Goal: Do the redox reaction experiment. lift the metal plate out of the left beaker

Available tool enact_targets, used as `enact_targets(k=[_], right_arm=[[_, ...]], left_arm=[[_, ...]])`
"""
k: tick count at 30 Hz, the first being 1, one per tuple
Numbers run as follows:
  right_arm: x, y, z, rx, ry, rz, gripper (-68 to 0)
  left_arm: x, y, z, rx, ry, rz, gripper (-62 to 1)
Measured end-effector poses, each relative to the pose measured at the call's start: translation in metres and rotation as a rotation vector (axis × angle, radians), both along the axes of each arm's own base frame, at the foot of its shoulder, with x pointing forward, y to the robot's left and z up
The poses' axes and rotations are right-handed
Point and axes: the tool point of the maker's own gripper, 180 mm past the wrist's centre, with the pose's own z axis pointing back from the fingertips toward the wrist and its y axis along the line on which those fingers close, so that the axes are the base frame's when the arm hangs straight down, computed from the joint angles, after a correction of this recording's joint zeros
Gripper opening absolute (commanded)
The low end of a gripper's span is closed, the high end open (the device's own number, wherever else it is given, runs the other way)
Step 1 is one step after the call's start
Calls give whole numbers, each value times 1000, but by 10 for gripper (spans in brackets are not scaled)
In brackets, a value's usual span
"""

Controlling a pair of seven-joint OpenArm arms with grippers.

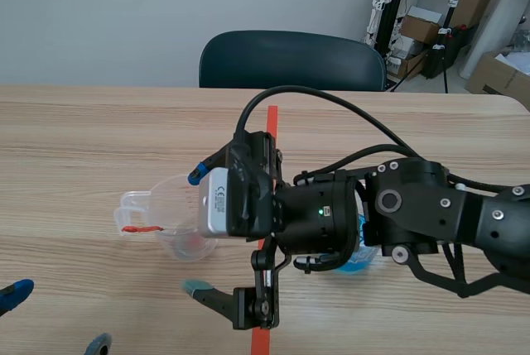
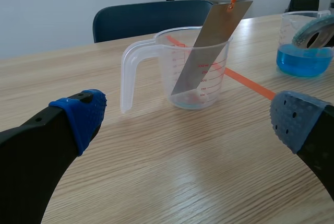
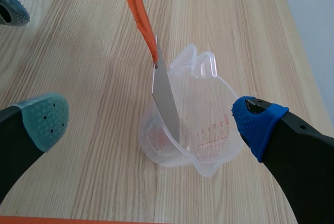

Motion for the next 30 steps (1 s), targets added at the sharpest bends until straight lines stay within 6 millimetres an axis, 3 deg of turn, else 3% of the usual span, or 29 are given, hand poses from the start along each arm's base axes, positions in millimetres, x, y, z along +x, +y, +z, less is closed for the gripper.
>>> enact_targets(k=[12,22,30], right_arm=[[-3,20,2,10,3,9,4],[-2,26,1,-1,3,4,4],[0,23,-4,-31,2,-13,-210]], left_arm=[[0,0,0,0,0,0,14],[0,0,0,0,0,0,14],[0,0,0,0,0,0,14]])
